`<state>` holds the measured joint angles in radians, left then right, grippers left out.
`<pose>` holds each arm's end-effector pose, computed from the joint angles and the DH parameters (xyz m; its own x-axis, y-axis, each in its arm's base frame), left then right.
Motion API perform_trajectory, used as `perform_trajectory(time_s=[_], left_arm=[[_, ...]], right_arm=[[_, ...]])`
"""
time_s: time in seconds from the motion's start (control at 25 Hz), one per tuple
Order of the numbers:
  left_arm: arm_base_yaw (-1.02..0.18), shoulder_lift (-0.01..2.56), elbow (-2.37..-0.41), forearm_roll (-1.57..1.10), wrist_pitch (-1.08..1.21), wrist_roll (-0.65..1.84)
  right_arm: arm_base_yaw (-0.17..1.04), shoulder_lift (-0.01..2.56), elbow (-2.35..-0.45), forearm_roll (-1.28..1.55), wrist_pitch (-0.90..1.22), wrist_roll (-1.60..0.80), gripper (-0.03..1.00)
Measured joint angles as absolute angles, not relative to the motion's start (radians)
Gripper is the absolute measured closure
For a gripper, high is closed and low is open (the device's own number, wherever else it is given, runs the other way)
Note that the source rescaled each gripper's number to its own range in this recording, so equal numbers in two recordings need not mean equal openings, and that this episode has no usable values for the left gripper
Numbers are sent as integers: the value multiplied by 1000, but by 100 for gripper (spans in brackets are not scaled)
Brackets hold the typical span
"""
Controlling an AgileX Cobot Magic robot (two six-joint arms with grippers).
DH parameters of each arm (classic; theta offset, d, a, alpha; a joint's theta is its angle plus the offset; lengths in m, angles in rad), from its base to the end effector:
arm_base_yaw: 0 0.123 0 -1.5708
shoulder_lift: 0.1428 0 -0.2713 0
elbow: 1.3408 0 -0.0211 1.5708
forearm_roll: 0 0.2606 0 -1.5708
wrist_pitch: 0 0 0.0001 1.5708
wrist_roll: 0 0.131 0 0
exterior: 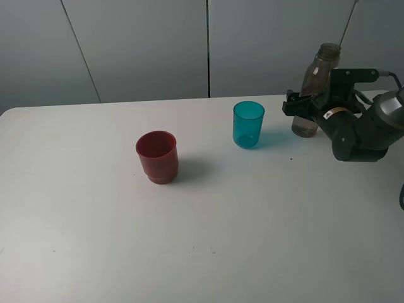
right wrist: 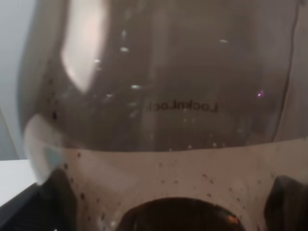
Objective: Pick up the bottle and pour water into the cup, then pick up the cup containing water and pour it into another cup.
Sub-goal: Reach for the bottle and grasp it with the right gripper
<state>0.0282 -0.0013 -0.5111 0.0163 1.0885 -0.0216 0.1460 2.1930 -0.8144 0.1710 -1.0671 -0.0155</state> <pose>0.0502 0.0033 0.2641 -0.4688 -0.0273 -0.8829 -0.0475 0.9989 -0.0056 0.4046 0.0398 0.0443 -0.2256 0.0344 -0.9736 0.0150 0.9994 0.0318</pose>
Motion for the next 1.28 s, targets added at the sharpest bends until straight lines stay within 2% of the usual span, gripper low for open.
perform_trajectory(time_s=[0.92,1.0,1.04,1.08,1.12,1.16,1.2,1.28], left_arm=[[28,-1,-511,16,1088,-22],[28,-1,-511,16,1088,-22],[28,-1,-511,16,1088,-22],[28,-1,-511,16,1088,-22],[28,-1,-511,16,1088,-22],[28,-1,-511,16,1088,-22],[28,-1,-511,16,1088,-22],[28,-1,-511,16,1088,-22]], right_arm=[[144,2213,-846,150,-1040,-15,-2],[144,2213,-846,150,-1040,-15,1],[144,2213,-846,150,-1040,-15,8],[144,2213,-847,150,-1040,-15,23],[144,2213,-847,150,-1040,-15,44],[141,2213,-847,152,-1040,-20,83],[140,2213,-847,152,-1039,-18,95],[140,2213,-847,149,-1039,-22,97]])
